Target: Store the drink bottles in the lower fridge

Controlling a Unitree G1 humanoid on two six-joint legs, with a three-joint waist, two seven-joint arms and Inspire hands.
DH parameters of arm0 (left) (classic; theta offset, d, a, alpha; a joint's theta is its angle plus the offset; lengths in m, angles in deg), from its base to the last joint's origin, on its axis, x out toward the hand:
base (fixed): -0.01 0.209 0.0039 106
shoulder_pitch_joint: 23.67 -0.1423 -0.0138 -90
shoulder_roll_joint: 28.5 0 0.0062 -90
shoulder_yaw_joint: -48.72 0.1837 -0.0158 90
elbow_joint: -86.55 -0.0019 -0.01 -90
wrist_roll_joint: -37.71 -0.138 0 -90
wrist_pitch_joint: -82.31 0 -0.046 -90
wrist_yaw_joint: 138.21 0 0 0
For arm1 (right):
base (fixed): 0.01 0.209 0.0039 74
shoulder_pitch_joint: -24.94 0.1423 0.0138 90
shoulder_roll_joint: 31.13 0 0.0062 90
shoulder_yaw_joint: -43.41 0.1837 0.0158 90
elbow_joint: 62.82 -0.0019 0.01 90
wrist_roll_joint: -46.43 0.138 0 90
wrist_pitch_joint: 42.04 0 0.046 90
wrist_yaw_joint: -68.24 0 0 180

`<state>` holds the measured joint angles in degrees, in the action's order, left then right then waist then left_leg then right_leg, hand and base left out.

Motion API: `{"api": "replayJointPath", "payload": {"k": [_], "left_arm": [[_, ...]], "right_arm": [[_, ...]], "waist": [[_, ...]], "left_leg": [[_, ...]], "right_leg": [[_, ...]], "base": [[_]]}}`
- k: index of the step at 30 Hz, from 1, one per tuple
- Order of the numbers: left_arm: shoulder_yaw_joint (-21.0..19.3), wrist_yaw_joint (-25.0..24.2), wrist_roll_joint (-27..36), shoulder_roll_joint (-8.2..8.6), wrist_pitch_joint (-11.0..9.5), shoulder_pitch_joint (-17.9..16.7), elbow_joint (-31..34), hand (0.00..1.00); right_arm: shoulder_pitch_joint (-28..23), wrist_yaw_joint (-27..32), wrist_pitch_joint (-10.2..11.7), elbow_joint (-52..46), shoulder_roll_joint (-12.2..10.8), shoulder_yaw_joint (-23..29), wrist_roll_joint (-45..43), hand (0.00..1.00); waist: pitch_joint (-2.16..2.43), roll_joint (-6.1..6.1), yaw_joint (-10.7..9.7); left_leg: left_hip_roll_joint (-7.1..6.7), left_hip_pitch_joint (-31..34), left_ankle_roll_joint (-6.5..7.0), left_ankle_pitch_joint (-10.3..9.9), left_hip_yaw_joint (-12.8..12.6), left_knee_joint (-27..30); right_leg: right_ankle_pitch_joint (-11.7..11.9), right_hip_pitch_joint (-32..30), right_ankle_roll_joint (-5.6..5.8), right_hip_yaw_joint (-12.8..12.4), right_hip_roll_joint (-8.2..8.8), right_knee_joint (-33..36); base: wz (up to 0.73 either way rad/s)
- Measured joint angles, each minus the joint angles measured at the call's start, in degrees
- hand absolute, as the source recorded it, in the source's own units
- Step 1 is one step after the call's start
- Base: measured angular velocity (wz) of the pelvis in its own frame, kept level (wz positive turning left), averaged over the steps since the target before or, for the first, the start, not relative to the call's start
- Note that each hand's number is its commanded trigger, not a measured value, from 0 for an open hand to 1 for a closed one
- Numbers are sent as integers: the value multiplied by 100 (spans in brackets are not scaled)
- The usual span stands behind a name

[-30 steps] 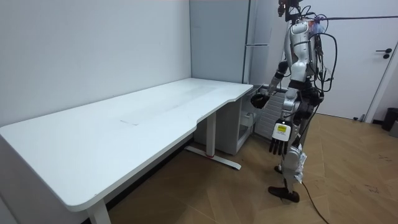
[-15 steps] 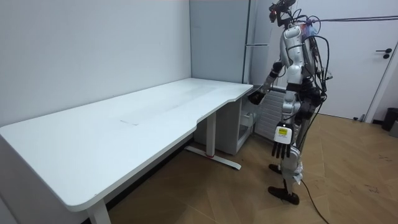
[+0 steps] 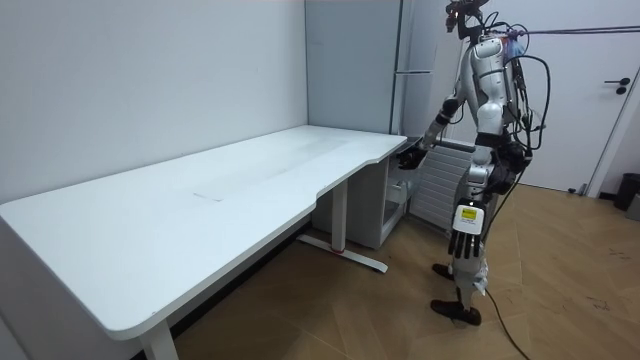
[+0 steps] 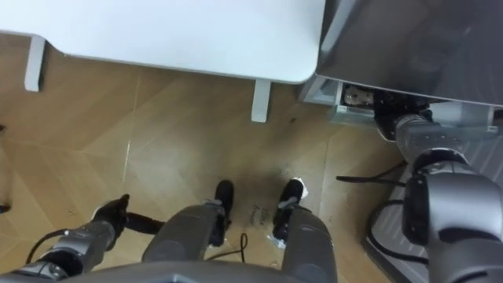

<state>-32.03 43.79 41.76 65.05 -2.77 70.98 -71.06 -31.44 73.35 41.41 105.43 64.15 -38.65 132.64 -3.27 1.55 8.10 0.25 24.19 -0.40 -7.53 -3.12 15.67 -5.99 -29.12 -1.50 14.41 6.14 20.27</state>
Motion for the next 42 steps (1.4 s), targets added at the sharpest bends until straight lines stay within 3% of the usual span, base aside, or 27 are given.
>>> {"api": "replayJointPath", "payload": {"k": [7, 16, 25, 42], "left_arm": [[0, 41, 1, 0, 4, -68, -5, 0], [-11, 109, -29, 0, 20, -71, -11, 0], [-17, 77, -27, 0, 106, -70, -29, 0], [-126, -48, -31, -13, 90, -69, 12, 0]], "right_arm": [[-6, -34, -58, 103, 0, 0, 32, 0], [-60, -137, -112, 208, -1, -5, -152, 0], [-125, -421, -102, 216, 1, -7, -379, 0], [-187, -537, -101, 213, 36, -57, -730, 0]], "waist": [[29, -7, -12], [87, 12, -133], [96, -4, -139], [135, -26, -209]], "left_leg": [[5, -67, 4, 4, -41, 4], [14, -190, 76, 49, -295, 3], [39, -190, 118, 77, -461, 69], [31, -278, 128, 81, -470, 73]], "right_leg": [[2, 55, -3, 5, 5, 31], [19, 224, 20, 69, 67, 17], [127, 272, 31, 59, 66, -67], [175, 358, 39, 1, 64, -72]], "base": [[1], [4], [-1], [0]]}}
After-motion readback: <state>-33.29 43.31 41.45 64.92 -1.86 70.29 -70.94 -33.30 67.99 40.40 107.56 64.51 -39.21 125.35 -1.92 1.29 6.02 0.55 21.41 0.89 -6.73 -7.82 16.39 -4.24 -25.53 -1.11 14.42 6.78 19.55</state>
